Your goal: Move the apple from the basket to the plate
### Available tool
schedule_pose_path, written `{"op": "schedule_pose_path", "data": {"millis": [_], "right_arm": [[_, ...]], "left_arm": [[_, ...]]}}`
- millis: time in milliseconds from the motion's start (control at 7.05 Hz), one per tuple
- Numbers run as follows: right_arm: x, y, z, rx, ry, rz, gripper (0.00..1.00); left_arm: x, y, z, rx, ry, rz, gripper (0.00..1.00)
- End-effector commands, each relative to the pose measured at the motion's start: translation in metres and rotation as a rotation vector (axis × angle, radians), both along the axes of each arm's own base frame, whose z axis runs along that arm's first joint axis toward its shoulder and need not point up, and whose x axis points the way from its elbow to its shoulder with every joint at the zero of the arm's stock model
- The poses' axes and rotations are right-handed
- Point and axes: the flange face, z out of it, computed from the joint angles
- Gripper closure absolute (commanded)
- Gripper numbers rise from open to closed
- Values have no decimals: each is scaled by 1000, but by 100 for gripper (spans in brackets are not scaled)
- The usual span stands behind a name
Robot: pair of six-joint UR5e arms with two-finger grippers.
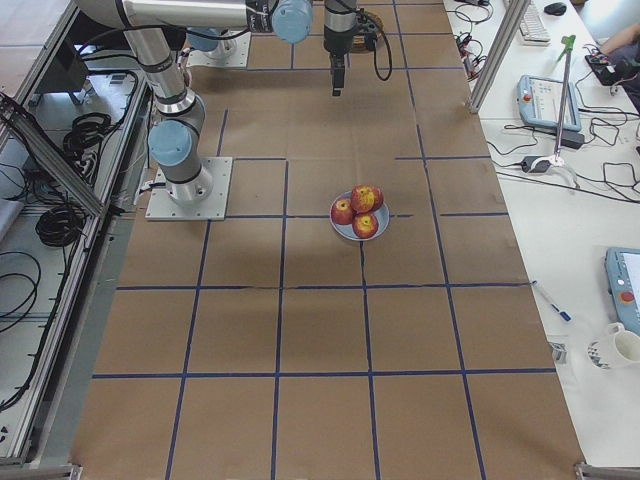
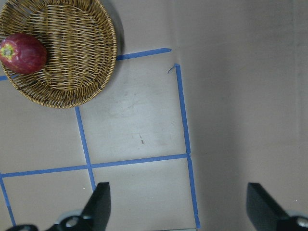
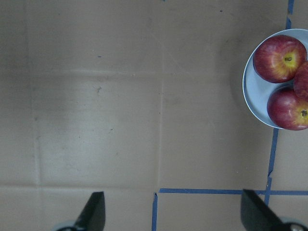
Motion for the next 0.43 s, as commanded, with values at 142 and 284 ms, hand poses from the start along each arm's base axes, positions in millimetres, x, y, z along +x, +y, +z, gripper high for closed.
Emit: {"op": "schedule_pose_path", "data": {"millis": [142, 284], "right_arm": [[0, 1, -2, 3, 0, 0, 0], [0, -1, -2, 1, -1, 0, 0]], "left_arm": [[0, 0, 0, 0, 0, 0, 1], [0, 0, 0, 0, 0, 0, 1]]}}
